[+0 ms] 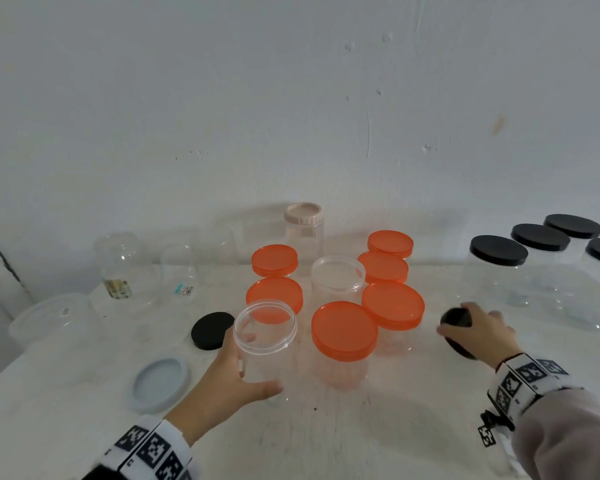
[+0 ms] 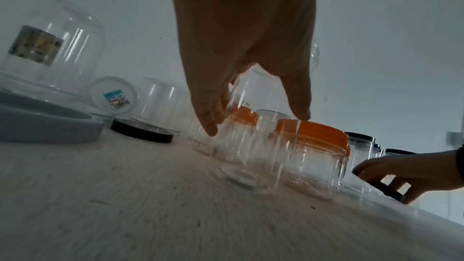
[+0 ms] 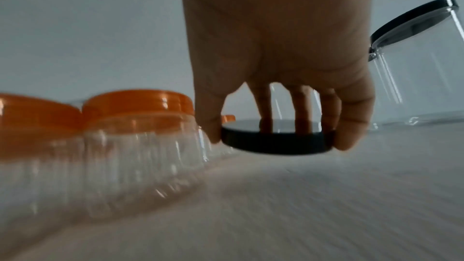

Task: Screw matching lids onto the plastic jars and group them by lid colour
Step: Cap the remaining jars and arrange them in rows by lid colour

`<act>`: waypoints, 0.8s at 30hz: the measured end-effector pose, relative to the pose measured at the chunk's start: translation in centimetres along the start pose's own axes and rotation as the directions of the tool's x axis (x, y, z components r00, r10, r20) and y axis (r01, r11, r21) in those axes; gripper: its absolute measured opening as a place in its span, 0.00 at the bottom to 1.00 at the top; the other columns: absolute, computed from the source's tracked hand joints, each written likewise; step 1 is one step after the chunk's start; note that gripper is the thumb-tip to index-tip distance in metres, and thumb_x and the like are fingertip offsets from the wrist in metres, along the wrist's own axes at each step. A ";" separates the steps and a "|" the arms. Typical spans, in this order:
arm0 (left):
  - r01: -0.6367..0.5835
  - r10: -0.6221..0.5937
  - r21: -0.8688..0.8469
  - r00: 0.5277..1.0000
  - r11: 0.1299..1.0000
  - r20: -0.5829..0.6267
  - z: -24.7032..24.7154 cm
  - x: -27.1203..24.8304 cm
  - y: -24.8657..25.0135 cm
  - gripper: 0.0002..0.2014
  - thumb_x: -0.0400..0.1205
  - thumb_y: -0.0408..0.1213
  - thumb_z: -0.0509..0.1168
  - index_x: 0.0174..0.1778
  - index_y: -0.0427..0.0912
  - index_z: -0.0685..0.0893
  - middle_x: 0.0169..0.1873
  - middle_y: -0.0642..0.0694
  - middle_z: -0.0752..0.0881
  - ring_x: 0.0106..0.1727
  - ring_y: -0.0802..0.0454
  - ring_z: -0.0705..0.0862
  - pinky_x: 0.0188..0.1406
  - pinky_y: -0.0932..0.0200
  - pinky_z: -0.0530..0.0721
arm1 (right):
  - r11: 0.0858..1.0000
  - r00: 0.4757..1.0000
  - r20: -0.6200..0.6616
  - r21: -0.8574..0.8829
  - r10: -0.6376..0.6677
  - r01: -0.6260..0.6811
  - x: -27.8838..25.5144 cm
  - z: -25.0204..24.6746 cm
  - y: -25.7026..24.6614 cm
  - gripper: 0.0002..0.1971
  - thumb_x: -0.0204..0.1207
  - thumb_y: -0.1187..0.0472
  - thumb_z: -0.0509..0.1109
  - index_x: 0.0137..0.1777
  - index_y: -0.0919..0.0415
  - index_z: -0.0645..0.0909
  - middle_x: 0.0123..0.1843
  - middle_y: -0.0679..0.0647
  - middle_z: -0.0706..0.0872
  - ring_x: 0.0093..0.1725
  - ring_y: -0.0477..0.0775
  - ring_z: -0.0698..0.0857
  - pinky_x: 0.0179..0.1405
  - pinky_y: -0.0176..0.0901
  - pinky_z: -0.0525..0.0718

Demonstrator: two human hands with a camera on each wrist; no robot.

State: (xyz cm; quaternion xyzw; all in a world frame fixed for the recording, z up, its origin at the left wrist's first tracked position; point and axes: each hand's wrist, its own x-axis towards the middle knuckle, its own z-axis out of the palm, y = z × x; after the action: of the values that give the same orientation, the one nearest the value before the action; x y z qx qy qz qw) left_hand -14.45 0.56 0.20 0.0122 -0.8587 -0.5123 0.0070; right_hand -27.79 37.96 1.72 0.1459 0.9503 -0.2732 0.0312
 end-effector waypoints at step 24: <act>-0.151 0.124 -0.135 0.974 0.979 -0.192 1.6 0.9 -0.1 0.42 0.64 0.53 0.79 0.68 0.73 0.60 0.64 0.73 0.74 0.66 0.78 0.71 0.57 0.76 0.72 | 0.409 0.370 0.698 -0.120 -0.613 0.905 -12.5 0.2 -24.1 0.41 0.69 0.50 0.79 0.80 0.43 0.62 0.65 0.46 0.69 0.66 0.51 0.71 0.62 0.48 0.77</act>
State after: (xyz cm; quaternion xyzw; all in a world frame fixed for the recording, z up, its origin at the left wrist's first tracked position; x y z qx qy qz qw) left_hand -15.36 1.95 -0.62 -0.0010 -0.8126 -0.5699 0.1220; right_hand -22.97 15.15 15.57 -0.4292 0.8792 -0.0326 0.2041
